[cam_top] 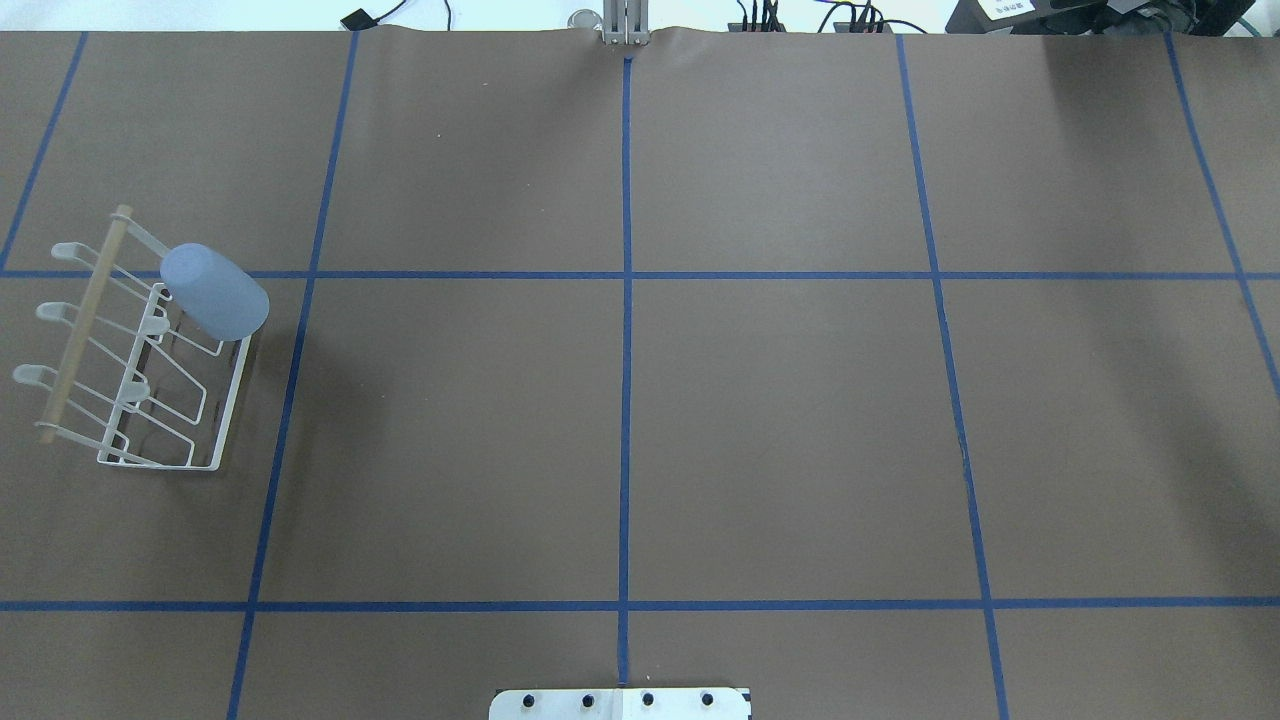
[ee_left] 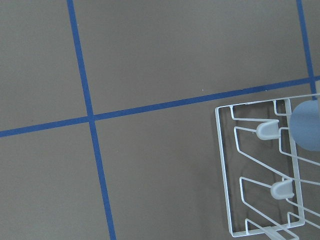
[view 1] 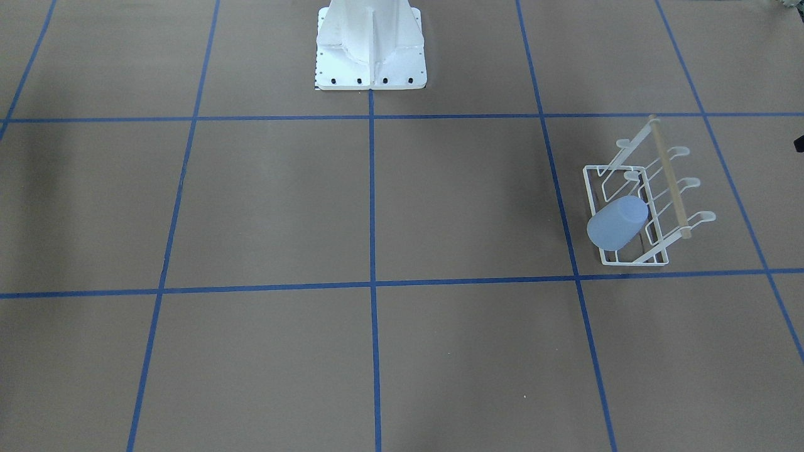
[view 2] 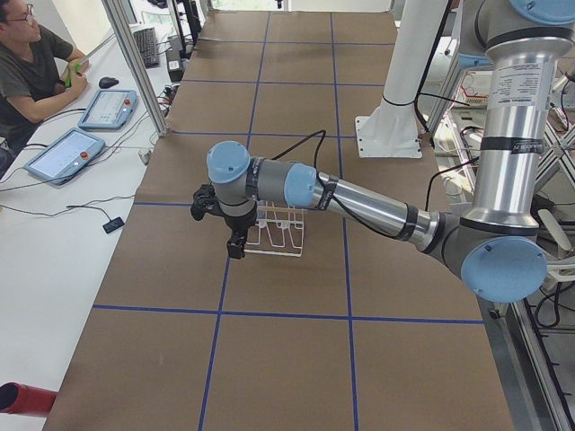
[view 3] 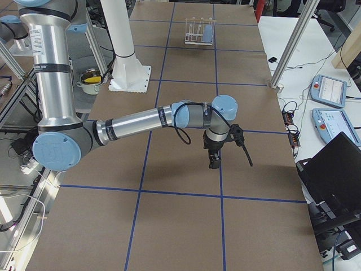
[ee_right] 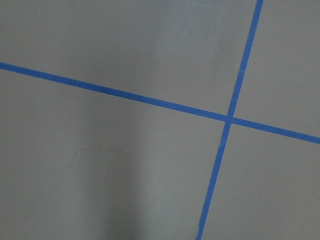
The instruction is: Hang cup on cup holder
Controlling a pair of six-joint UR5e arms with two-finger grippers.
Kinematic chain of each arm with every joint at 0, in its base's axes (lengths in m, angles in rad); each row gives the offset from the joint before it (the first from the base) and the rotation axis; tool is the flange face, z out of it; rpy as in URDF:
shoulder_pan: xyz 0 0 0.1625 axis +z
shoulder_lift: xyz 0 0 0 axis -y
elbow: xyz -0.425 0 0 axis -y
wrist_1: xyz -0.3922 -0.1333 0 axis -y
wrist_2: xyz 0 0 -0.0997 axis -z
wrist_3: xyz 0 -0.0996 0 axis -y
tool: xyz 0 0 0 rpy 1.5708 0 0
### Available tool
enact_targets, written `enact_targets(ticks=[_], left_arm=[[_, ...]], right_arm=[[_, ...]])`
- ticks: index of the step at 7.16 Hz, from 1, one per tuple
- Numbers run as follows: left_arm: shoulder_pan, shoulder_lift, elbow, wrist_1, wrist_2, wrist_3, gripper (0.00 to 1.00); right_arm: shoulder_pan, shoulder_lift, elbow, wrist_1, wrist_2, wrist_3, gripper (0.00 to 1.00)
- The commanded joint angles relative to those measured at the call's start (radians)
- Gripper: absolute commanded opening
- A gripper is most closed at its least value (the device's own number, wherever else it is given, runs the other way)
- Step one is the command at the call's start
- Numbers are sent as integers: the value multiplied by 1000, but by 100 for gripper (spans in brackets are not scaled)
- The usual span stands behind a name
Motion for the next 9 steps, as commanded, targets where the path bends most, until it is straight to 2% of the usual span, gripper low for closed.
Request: enact_targets(ticks=[1,3,9], left_arm=[[-6,99,-22,-41,-4,7,98],[-6,144,-31,-98,2,-5,98],[-2,143,-26,-98,-3,-8,98]], right_arm=[[1,-7,7,9,2,0,100],[0,-7,-6,12,2,9,100],[0,4,-6,12,-10,-1,100]])
